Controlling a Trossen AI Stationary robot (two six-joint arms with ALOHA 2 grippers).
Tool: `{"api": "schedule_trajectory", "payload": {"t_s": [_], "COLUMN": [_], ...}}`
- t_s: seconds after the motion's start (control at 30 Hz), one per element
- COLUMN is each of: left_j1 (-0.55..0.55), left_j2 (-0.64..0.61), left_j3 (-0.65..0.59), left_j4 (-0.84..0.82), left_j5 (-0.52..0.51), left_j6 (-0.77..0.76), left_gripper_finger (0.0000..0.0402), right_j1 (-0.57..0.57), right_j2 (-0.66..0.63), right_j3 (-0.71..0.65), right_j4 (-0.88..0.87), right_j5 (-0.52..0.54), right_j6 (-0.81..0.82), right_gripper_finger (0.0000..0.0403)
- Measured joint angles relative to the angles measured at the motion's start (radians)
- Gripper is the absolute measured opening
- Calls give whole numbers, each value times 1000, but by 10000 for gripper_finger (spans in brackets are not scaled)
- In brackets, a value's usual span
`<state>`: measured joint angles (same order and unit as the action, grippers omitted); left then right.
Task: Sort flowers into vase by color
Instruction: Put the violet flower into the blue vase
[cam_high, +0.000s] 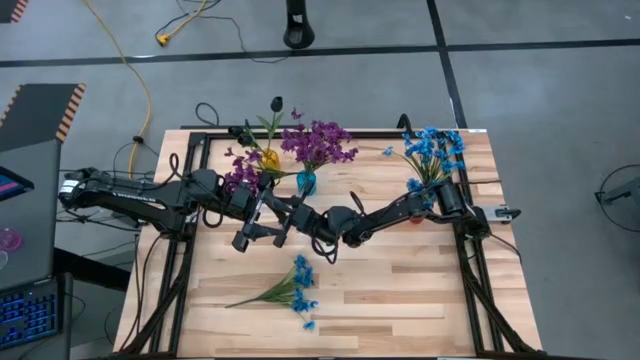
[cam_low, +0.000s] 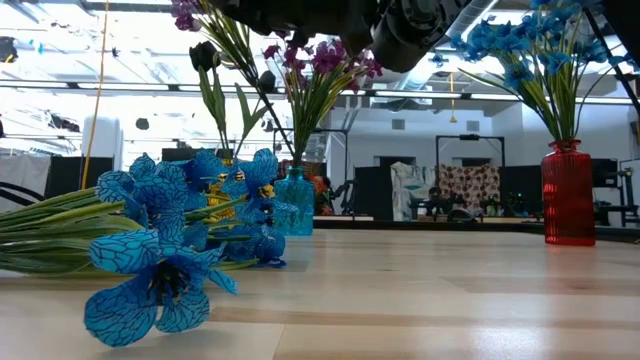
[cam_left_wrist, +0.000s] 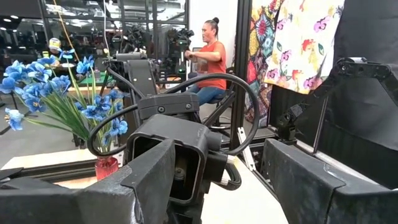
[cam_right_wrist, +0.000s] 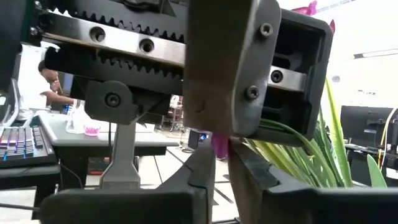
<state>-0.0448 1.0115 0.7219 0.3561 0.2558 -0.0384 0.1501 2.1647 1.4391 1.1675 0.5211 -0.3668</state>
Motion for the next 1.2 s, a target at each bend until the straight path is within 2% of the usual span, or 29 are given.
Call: {"api": "schedule_trajectory", "payload": {"t_s": [0.23, 0.97, 1.2], "left_j1": [0, 0, 1], "left_j2": [0, 0, 1], "left_j3": [0, 0, 0], "left_j4": [0, 15, 71], "left_j5": [0, -36, -25], "left_j6": [0, -31, -60], "left_gripper_finger": [235, 235, 235], "right_j1": [0, -9, -9], "right_j2": [0, 0, -2], "right_j3": [0, 0, 0], "right_j4": [-1, -34, -50], "right_j5": [-6, -23, 6], "right_j6": [-8, -9, -68], "right_gripper_finger": [16, 17, 16]}}
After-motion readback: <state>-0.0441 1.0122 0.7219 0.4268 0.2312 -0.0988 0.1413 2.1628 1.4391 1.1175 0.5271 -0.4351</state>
